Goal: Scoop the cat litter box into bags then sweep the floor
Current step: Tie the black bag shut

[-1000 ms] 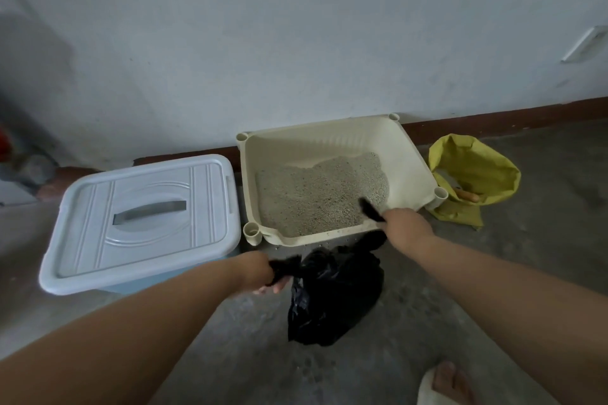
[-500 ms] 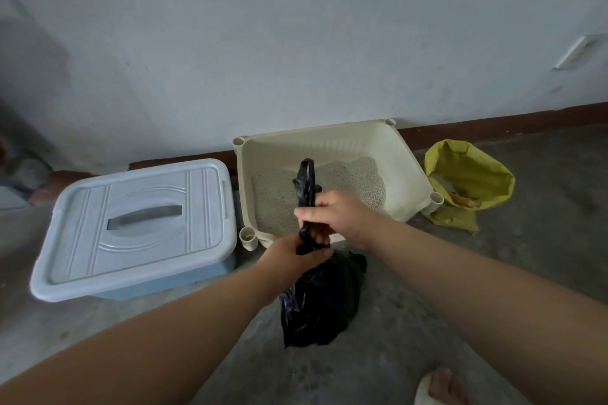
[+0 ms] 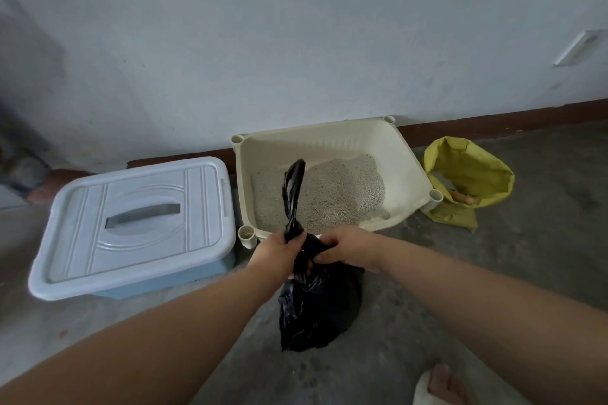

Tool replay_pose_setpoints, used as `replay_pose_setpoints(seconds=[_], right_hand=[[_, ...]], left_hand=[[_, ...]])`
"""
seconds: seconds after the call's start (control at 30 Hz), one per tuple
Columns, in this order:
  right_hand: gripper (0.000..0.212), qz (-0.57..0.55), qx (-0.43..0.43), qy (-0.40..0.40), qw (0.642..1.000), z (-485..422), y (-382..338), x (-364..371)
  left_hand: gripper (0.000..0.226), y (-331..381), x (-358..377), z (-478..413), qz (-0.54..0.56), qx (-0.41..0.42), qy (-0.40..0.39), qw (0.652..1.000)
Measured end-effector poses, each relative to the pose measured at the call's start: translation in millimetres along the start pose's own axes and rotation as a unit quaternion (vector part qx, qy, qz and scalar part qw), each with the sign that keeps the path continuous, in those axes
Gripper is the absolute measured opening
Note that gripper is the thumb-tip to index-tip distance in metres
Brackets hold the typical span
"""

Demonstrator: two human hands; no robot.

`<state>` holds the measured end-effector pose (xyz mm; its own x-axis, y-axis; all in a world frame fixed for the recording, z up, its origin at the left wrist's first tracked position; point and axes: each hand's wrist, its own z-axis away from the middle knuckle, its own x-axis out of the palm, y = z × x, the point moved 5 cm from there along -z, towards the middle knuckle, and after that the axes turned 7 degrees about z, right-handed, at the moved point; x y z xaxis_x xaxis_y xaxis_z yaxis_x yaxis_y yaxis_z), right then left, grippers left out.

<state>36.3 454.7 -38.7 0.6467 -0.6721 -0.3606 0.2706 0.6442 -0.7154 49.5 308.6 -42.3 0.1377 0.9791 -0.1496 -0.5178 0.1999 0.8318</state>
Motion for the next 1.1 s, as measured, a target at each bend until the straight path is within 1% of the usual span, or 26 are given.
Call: replay_pose_setpoints(seconds=[0.07,0.1,0.13,0.17,0.2,0.23,0.27,0.3,0.33,0.37,0.4,0.43,0.47,0.5,0.57,0.67,0.7,0.73,0.8,0.83,0.87,0.93,0.97,1.03,1.07,1.1], right_hand=[[0.005,0.037,0.003,0.021,0.999,-1,-1,-2],[0.005,0.030,0.006,0.020,0.999,-1,-1,-2],[0.005,0.018,0.010,0.017,1.000,0,0,-2],[0.007,0.010,0.012,0.019,1.000,1,0,-2],[0.012,0.001,0.014,0.027,1.000,1,3,-3],[0.013,-0.001,0.016,0.037,0.999,1,4,-5],[0.012,0.004,0.017,0.049,0.999,1,5,-7],[0.012,0.016,0.016,0.060,0.998,1,5,-8],[0.013,0.029,0.018,0.065,0.997,1,5,-9],[0.012,0.041,0.019,0.063,0.997,2,4,-9],[0.009,0.050,0.017,0.058,0.997,3,3,-9],[0.006,0.055,0.011,0.047,0.997,3,0,-7],[0.007,0.058,0.005,0.038,0.998,4,-2,-6],[0.009,0.064,-0.002,0.034,0.997,5,-5,-6],[0.009,0.091,-0.012,0.042,0.995,5,-10,-10],[0.017,0.126,-0.034,0.049,0.990,5,-13,-13],[0.019,0.128,-0.043,0.049,0.990,5,-12,-12],[0.021,0.120,-0.049,0.048,0.990,5,-11,-11],[0.024,0.081,-0.051,0.054,0.994,5,-8,-10],[0.023,0.066,-0.049,0.061,0.995,4,-6,-11],[0.022,0.051,-0.045,0.072,0.995,3,-3,-13],[0.021,0.013,-0.037,0.086,0.995,1,1,-15],[0.023,-0.004,-0.034,0.090,0.995,-1,3,-16],[0.026,-0.032,-0.038,0.085,0.995,-1,5,-16],[0.026,-0.050,-0.046,0.073,0.995,0,5,-16],[0.026,-0.068,-0.052,0.060,0.995,0,5,-17]], left_hand=[[0.028,1,-2,-3,-0.028,-0.013,0.027,0.999],[0.030,3,-5,-3,-0.007,-0.040,0.033,0.999],[0.034,2,-4,-2,0.042,-0.084,0.015,0.995],[0.038,1,-1,1,0.100,-0.132,-0.025,0.986],[0.038,2,4,6,0.142,-0.152,-0.074,0.975],[0.033,5,9,8,0.180,-0.145,-0.112,0.966],[0.022,7,12,9,0.169,-0.119,-0.141,0.968],[0.021,11,13,12,0.140,-0.082,-0.152,0.975],[0.035,11,12,9,0.078,-0.043,-0.151,0.985],[0.042,14,11,8,-0.024,0.002,-0.141,0.990],[0.039,17,10,6,-0.163,0.057,-0.126,0.977],[0.033,22,10,5,-0.288,0.110,-0.103,0.946],[0.028,24,9,4,-0.361,0.139,-0.074,0.919],[0.024,25,6,2,-0.389,0.155,-0.048,0.907],[0.022,26,6,-1,-0.394,0.164,-0.030,0.904],[0.025,28,14,1,-0.410,0.145,-0.061,0.899],[0.026,28,14,1,-0.390,0.142,-0.065,0.907],[0.028,26,12,0,-0.351,0.141,-0.067,0.923],[0.031,22,9,-2,-0.268,0.141,-0.074,0.950],[0.032,21,6,-1,-0.238,0.146,-0.078,0.957],[0.039,21,5,-2,-0.218,0.154,-0.086,0.960],[0.057,24,3,-3,-0.212,0.186,-0.104,0.954],[0.061,27,3,-3,-0.222,0.206,-0.113,0.946],[0.055,28,4,-4,-0.265,0.235,-0.124,0.927],[0.048,28,5,-4,-0.278,0.243,-0.118,0.922],[0.042,27,5,-5,-0.272,0.243,-0.110,0.925]])
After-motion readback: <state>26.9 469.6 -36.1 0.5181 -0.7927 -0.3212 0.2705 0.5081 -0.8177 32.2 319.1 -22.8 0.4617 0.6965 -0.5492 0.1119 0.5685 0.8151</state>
